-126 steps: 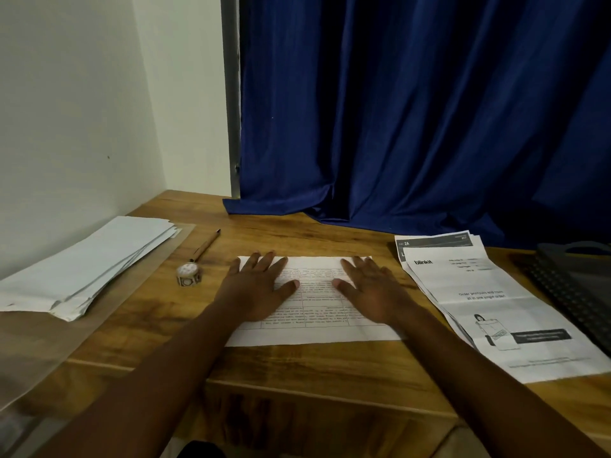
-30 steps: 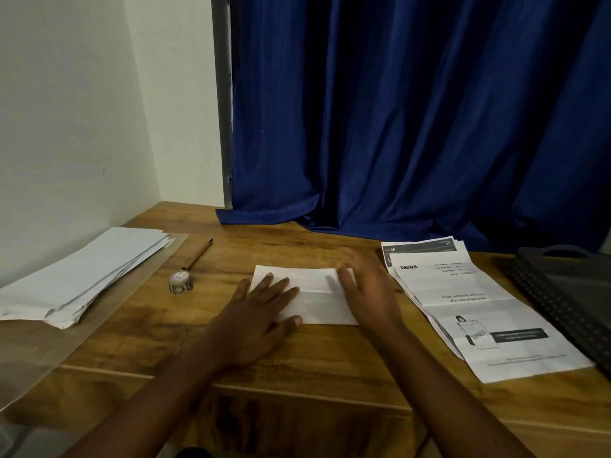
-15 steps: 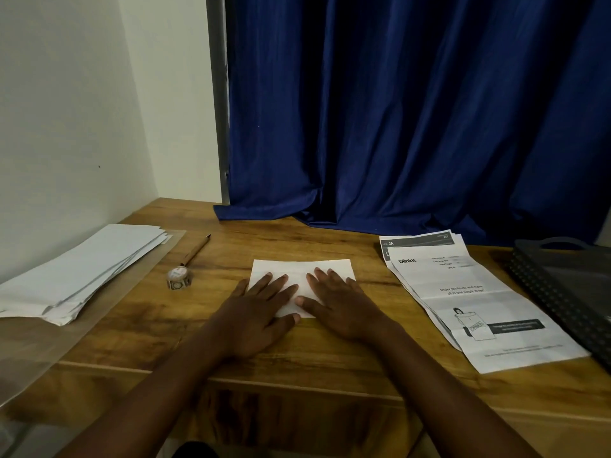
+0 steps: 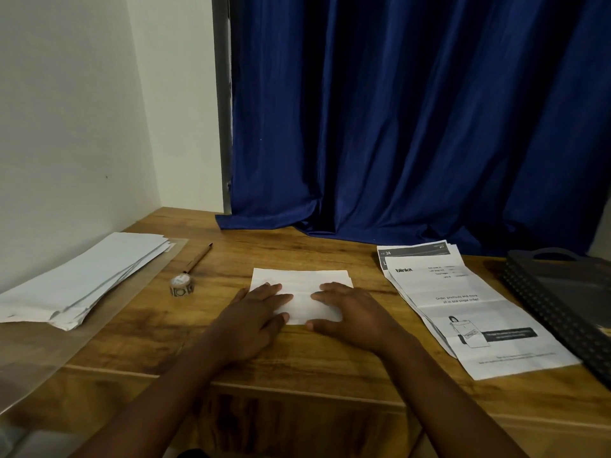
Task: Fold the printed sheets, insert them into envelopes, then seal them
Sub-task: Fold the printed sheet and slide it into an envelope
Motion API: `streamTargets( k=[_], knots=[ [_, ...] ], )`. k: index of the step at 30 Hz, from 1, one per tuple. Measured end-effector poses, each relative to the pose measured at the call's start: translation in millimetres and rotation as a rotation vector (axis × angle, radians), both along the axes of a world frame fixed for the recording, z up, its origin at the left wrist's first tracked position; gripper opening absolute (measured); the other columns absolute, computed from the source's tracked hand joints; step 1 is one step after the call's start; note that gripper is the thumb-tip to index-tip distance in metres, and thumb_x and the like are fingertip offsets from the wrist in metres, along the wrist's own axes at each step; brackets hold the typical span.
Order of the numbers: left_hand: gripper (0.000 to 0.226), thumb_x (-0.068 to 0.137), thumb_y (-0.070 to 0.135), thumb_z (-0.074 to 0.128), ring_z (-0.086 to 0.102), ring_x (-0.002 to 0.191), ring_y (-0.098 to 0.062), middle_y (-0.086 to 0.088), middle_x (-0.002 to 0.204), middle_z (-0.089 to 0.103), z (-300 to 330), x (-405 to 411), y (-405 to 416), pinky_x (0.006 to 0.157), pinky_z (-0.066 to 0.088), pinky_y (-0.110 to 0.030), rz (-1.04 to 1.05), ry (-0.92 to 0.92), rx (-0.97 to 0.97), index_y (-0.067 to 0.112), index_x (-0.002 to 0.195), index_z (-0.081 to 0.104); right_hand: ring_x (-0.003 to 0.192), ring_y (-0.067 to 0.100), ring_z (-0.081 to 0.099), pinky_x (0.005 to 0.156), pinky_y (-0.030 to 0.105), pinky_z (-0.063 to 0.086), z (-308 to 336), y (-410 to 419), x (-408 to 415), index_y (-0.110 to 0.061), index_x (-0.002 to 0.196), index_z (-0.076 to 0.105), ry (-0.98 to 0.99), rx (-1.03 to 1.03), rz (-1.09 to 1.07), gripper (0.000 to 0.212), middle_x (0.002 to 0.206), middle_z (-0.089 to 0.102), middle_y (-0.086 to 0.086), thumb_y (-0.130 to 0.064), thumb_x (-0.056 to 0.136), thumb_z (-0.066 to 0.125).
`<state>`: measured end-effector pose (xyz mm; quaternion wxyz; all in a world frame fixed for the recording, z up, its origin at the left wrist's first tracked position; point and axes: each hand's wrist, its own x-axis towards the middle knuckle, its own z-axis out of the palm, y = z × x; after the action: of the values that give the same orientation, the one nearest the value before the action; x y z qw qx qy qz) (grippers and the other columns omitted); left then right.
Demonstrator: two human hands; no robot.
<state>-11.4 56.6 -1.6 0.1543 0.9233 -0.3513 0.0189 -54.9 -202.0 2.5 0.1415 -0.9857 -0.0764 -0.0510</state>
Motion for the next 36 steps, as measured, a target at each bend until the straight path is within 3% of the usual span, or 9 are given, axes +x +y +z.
streamTargets(
  k=[8,13,18,21,25,28,32,34,36],
  knots=[
    [0.066,0.097,0.062,0.046,0.01,0.154,-0.01,0.011,0.168,0.016,-3,-1,0,0.127,0.009,-0.042,0.002,-0.012,-0.049,0.042,0.157,0.026,0.125,0.012,0.058,0.102,0.04,0.043,9,9,-3,-0.04,0.139,0.051,-0.209,-0.176,-0.03,0.079,0.143,0.059,-0.012,-0.089,0.081,0.03],
    [0.062,0.096,0.035,0.059,0.026,0.147,-0.01,0.011,0.161,0.027,-1,-4,2,0.12,0.027,-0.032,0.001,-0.036,-0.256,0.036,0.153,0.034,0.112,0.009,0.063,0.094,0.038,0.045,12,10,-1,-0.042,0.135,0.052,-0.266,-0.109,-0.084,0.079,0.132,0.066,-0.014,-0.092,0.081,0.023],
    [0.041,0.095,0.013,0.062,0.054,0.115,-0.002,0.013,0.132,0.057,4,-6,1,0.098,0.048,-0.026,0.063,-0.119,-0.428,0.031,0.132,0.056,0.109,0.006,0.062,0.087,0.033,0.042,14,9,-2,-0.044,0.132,0.054,-0.281,-0.027,-0.085,0.083,0.127,0.067,-0.017,-0.097,0.076,0.023],
    [0.028,0.098,0.023,0.065,0.062,0.103,0.004,0.016,0.114,0.068,6,-5,3,0.089,0.053,-0.023,0.106,-0.052,-0.573,0.033,0.124,0.062,0.115,0.003,0.058,0.091,0.034,0.043,15,9,-5,-0.049,0.131,0.053,-0.274,0.034,-0.105,0.087,0.129,0.064,-0.022,-0.102,0.066,0.033],
    [0.027,0.093,0.044,0.069,0.063,0.079,0.002,0.017,0.09,0.066,11,-1,9,0.063,0.054,-0.021,0.293,0.062,-0.781,0.043,0.118,0.06,0.098,-0.008,0.056,0.082,0.029,0.054,14,0,-4,-0.056,0.127,0.048,-0.313,0.343,-0.19,0.064,0.107,0.055,-0.044,-0.083,0.069,0.06],
    [0.035,0.091,0.04,0.072,0.058,0.074,-0.003,0.012,0.087,0.063,9,3,11,0.068,0.055,-0.034,0.379,0.063,-0.896,0.04,0.122,0.056,0.102,-0.005,0.058,0.08,0.022,0.052,12,-7,0,-0.058,0.128,0.048,-0.37,0.628,-0.253,0.061,0.111,0.056,-0.043,-0.067,0.073,0.074],
    [0.064,0.085,0.023,0.081,0.061,0.079,-0.011,0.003,0.101,0.061,5,6,10,0.065,0.05,-0.019,0.417,0.012,-0.841,0.028,0.139,0.045,0.108,0.0,0.054,0.083,0.023,0.049,5,-8,8,-0.052,0.136,0.039,-0.37,0.547,-0.305,0.073,0.131,0.053,-0.026,-0.048,0.078,0.082],
    [0.074,0.084,0.017,0.082,0.06,0.097,-0.012,-0.001,0.128,0.053,3,6,8,0.082,0.049,-0.019,0.379,-0.031,-0.737,0.026,0.144,0.04,0.119,0.009,0.053,0.085,0.023,0.044,-2,-9,11,-0.043,0.141,0.041,-0.333,0.432,-0.323,0.075,0.146,0.047,-0.011,-0.042,0.079,0.083],
    [0.071,0.087,0.018,0.078,0.047,0.129,-0.019,-0.003,0.15,0.038,2,4,7,0.105,0.042,-0.03,0.33,-0.057,-0.556,0.026,0.147,0.041,0.123,0.015,0.053,0.088,0.023,0.044,-6,-10,12,-0.038,0.14,0.046,-0.302,0.353,-0.33,0.07,0.148,0.045,-0.005,-0.04,0.08,0.082]
  ],
)
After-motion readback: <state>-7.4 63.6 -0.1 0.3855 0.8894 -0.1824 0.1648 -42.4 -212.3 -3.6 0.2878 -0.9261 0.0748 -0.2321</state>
